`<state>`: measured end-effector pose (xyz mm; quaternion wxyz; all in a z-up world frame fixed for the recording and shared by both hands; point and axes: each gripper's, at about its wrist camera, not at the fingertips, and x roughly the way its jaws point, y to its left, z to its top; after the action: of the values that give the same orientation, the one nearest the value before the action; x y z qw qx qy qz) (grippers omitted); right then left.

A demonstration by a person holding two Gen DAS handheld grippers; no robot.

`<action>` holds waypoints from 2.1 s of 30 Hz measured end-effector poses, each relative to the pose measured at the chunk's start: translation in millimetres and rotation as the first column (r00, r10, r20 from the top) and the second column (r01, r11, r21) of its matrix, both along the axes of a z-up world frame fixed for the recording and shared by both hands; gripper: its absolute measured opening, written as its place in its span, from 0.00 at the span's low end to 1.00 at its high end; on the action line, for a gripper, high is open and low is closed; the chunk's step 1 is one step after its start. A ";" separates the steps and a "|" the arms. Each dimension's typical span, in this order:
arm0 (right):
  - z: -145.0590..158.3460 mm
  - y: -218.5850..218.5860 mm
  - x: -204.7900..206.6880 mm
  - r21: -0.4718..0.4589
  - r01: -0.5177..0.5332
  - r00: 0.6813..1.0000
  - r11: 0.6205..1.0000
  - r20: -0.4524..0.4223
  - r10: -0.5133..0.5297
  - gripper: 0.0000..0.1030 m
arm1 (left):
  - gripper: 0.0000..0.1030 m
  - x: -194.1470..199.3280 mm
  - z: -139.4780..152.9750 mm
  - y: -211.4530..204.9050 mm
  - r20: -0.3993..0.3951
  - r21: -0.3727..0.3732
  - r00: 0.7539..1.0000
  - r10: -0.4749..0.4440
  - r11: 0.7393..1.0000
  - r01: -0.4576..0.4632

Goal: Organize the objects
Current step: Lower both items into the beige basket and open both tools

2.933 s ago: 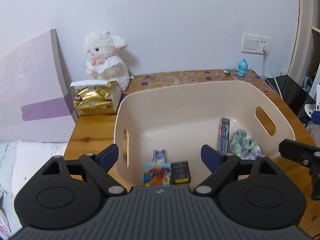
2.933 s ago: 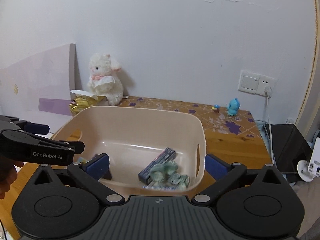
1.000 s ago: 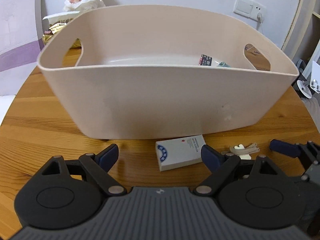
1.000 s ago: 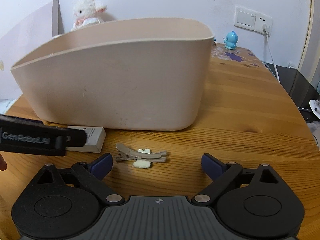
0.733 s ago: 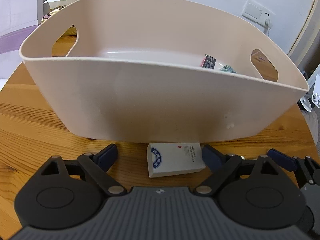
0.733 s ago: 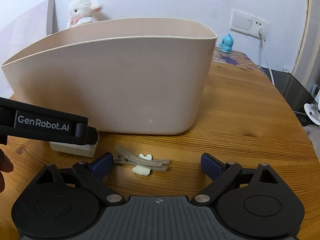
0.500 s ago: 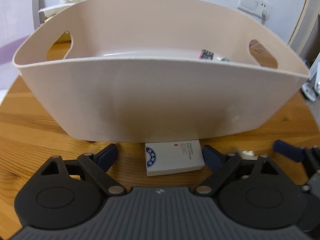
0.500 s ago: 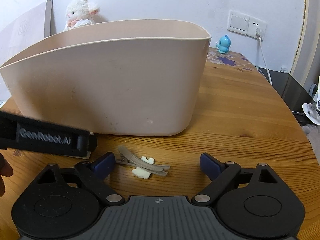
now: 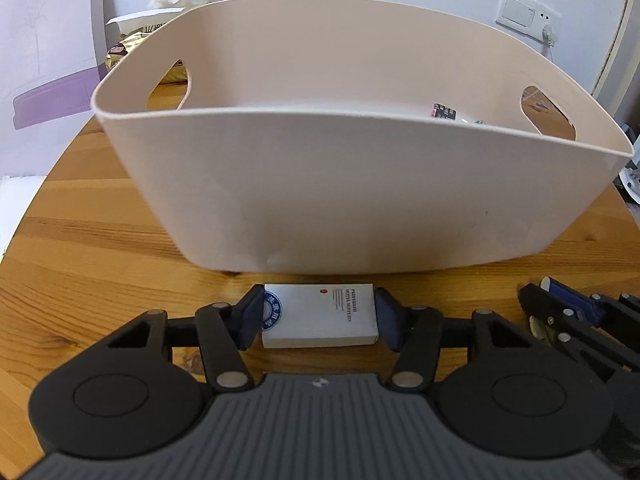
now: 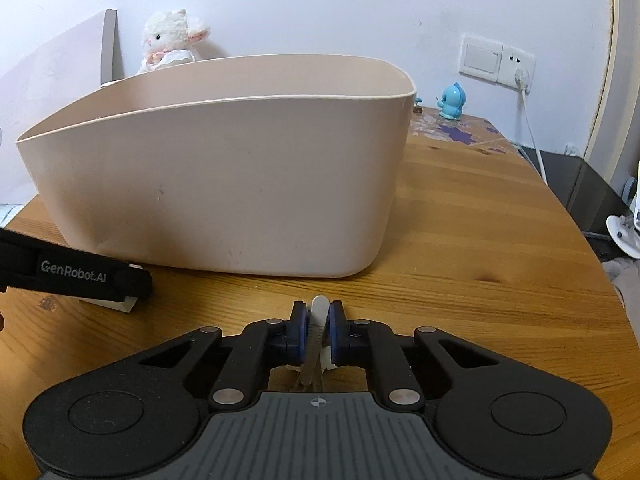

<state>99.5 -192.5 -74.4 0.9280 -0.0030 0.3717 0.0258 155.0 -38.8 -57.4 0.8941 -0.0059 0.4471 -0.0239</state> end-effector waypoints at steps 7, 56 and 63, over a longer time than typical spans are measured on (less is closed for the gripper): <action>19.5 0.7 -15.0 0.019 -0.019 1.000 1.000 0.018 0.019 0.09 | 0.58 -21.5 10.4 16.0 0.005 -0.027 1.000 -0.019 0.999 0.019; 76.3 17.7 113.3 -0.002 -0.076 0.996 0.997 -0.051 0.076 0.56 | 0.75 74.4 66.8 16.7 -0.017 0.053 0.997 -0.080 0.995 0.081; 102.7 13.1 94.1 -0.044 -0.079 0.997 0.996 -0.014 0.078 0.77 | 0.85 55.5 91.2 12.6 0.053 0.102 0.995 -0.089 0.991 0.083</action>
<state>193.6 -179.4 28.3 0.9237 -0.0382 0.3775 0.0539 210.5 -26.2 33.8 0.9038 0.0587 0.4219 -0.0403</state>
